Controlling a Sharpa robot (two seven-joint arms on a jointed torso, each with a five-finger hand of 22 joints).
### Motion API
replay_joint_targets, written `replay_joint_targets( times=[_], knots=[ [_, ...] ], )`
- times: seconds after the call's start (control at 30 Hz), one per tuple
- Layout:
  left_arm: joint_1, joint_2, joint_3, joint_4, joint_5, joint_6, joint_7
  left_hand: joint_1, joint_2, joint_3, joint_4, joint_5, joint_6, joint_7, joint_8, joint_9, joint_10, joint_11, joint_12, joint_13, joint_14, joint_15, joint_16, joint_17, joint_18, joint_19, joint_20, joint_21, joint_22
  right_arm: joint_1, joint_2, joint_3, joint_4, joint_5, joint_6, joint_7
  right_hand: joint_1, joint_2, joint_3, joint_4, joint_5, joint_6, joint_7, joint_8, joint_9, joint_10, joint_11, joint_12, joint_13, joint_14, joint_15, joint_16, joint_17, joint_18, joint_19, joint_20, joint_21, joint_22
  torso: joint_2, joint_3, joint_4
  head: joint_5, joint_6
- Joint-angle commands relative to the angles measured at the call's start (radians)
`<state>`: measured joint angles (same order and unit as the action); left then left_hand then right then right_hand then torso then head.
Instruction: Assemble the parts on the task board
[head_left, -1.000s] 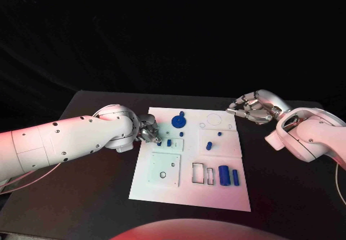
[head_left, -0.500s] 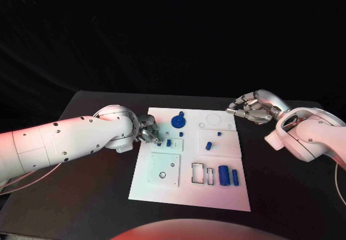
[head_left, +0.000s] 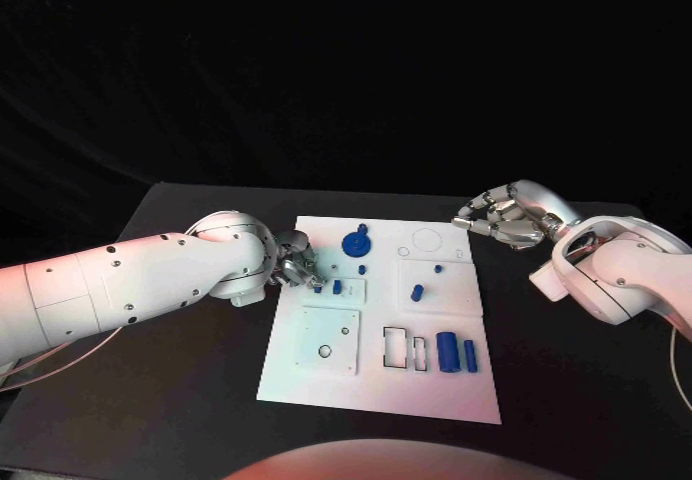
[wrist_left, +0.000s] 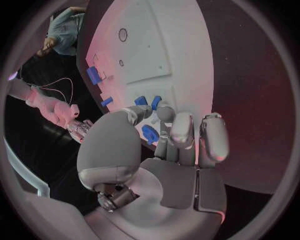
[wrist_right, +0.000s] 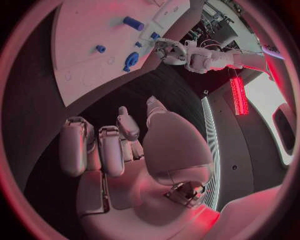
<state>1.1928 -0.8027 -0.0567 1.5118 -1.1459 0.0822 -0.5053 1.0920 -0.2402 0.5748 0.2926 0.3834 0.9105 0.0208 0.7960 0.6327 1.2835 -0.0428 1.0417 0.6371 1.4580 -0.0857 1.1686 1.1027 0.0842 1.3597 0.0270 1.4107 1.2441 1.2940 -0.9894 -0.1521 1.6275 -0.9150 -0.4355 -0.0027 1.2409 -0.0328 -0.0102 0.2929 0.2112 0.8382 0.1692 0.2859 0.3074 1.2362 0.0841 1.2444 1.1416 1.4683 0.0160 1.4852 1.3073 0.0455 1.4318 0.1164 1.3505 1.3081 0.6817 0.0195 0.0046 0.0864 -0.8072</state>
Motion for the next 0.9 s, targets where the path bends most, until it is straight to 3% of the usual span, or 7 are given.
replay_joint_targets(
  times=[0.03,0.37,0.67,0.9],
  knots=[
    [0.0,0.001,0.0,-0.001,0.008,0.013,0.007,-0.017,0.003,-0.01,0.001,0.002,0.004,0.005,-0.003,-0.002,0.002,0.0,0.005,0.0,0.0,-0.009,-0.003,0.001,-0.011,0.003,-0.007,0.001,0.001,-0.001,0.0,0.0,0.001,-0.004,-0.002,0.008,-0.002,0.008,-0.008,0.0,0.002,-0.007,-0.002,0.005,-0.002,-0.011,0.0,-0.004,-0.003,0.053,-0.007,-0.005,0.05,0.014,-0.006,-0.001,-0.007,0.108,0.0,-0.0003,0.0004,0.0,0.0],
    [0.0,-0.005,0.001,-0.008,0.012,-0.014,0.006,-0.073,0.013,-0.064,0.002,0.003,0.006,0.007,-0.007,-0.008,-0.003,0.002,0.0,-0.01,0.0,-0.008,-0.003,0.001,-0.01,0.001,-0.007,-0.003,-0.003,-0.001,-0.001,0.0,0.002,-0.004,-0.006,0.009,-0.016,0.017,-0.022,0.001,0.001,-0.01,-0.002,0.005,-0.003,-0.013,0.0,-0.007,-0.006,0.051,-0.006,-0.01,0.042,0.016,-0.01,-0.001,-0.015,0.103,0.0,-0.0004,-0.0003,-0.002,0.002],
    [0.0,-0.006,0.011,-0.008,0.032,-0.052,0.008,-0.144,0.013,-0.142,0.002,-0.006,0.007,0.008,-0.008,-0.012,-0.007,0.003,-0.001,-0.015,0.0,-0.007,-0.003,0.002,-0.01,0.0,-0.006,-0.006,-0.006,-0.001,-0.001,0.0,0.001,-0.004,-0.014,0.01,-0.02,0.019,-0.027,0.001,0.0,-0.013,-0.001,0.004,-0.004,-0.014,0.001,-0.008,-0.007,0.05,-0.006,-0.011,0.039,0.016,-0.011,-0.001,-0.017,0.102,0.0,0.0,-0.0011,-0.004,0.004],
    [0.001,-0.011,0.022,-0.005,0.066,-0.116,0.018,-0.162,0.022,-0.163,0.003,-0.008,0.003,0.009,-0.01,-0.013,-0.015,0.004,-0.01,-0.03,-0.001,-0.007,-0.003,0.002,-0.007,-0.007,-0.005,-0.012,-0.016,-0.001,-0.001,0.0,0.001,-0.004,-0.014,0.01,-0.021,0.019,-0.029,0.001,0.0,-0.014,-0.001,0.004,-0.005,-0.014,0.001,-0.007,-0.007,0.05,-0.006,-0.012,0.038,0.017,-0.011,-0.001,-0.018,0.102,0.0,0.0003,0.0005,-0.007,0.006]
  ],
)
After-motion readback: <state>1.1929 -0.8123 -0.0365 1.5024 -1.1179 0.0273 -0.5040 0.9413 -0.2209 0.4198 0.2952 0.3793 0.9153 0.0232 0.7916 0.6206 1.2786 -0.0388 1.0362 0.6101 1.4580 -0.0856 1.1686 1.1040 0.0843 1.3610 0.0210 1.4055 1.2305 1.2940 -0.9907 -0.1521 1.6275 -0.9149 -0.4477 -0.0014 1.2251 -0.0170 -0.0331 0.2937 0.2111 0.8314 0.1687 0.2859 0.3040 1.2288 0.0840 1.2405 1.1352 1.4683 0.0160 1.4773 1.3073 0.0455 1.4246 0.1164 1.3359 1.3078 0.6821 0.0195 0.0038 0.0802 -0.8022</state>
